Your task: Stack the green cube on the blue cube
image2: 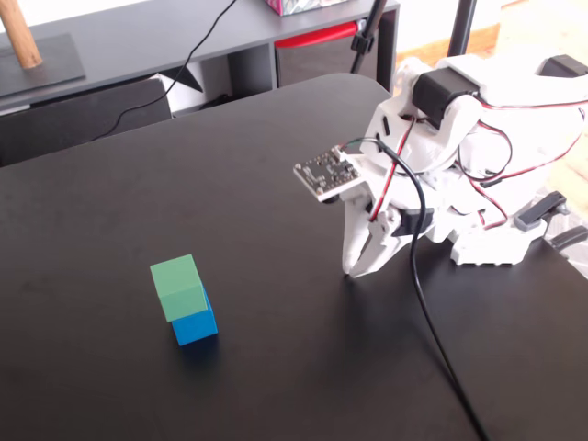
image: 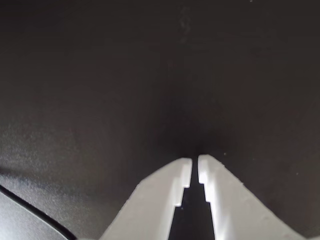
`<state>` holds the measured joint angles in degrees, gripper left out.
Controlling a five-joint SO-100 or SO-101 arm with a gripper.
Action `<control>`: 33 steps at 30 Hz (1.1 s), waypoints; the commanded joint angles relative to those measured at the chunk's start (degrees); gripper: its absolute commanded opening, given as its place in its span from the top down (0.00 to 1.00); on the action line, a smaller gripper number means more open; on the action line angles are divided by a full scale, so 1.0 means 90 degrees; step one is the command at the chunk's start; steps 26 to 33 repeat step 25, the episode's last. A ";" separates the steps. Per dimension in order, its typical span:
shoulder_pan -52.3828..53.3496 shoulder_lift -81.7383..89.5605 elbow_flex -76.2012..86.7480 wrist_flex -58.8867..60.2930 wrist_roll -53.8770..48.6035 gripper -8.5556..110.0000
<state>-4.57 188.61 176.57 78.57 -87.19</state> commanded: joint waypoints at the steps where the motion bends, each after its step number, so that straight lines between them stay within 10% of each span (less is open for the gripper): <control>1: 0.0029 -0.0010 0.0244 0.0059 0.0381 0.93; 33: 0.0029 -0.0010 0.0244 0.0059 0.0762 0.93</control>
